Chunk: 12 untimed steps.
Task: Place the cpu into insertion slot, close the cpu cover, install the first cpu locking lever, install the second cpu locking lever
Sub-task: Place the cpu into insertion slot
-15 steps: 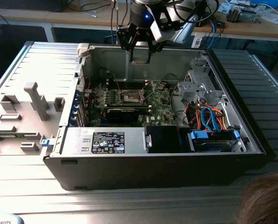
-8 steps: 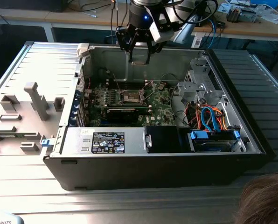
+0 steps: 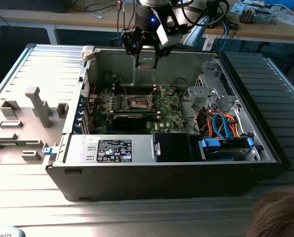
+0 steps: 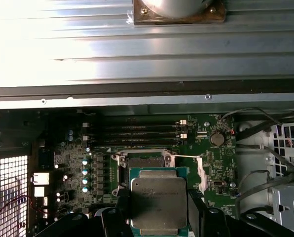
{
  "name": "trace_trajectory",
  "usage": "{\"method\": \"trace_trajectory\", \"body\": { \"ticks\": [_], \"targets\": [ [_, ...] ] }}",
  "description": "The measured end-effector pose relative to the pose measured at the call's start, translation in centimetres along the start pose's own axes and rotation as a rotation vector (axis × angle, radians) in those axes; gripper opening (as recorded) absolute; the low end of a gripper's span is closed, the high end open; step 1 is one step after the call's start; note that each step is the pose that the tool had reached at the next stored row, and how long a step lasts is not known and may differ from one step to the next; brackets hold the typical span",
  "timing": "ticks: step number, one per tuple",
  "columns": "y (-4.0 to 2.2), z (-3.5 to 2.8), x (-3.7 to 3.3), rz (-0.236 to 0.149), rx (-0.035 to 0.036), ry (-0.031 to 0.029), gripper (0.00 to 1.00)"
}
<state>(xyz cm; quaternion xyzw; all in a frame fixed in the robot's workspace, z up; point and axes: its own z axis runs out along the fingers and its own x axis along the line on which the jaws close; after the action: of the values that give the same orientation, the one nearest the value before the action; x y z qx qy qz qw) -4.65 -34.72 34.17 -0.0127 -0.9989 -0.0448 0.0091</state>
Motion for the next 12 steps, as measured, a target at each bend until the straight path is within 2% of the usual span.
{"method": "trace_trajectory", "body": {
  "ticks": [12],
  "targets": [
    [-0.03, 0.25, 0.16, 0.0, 0.0, -0.0001, 0.55]
  ]
}}
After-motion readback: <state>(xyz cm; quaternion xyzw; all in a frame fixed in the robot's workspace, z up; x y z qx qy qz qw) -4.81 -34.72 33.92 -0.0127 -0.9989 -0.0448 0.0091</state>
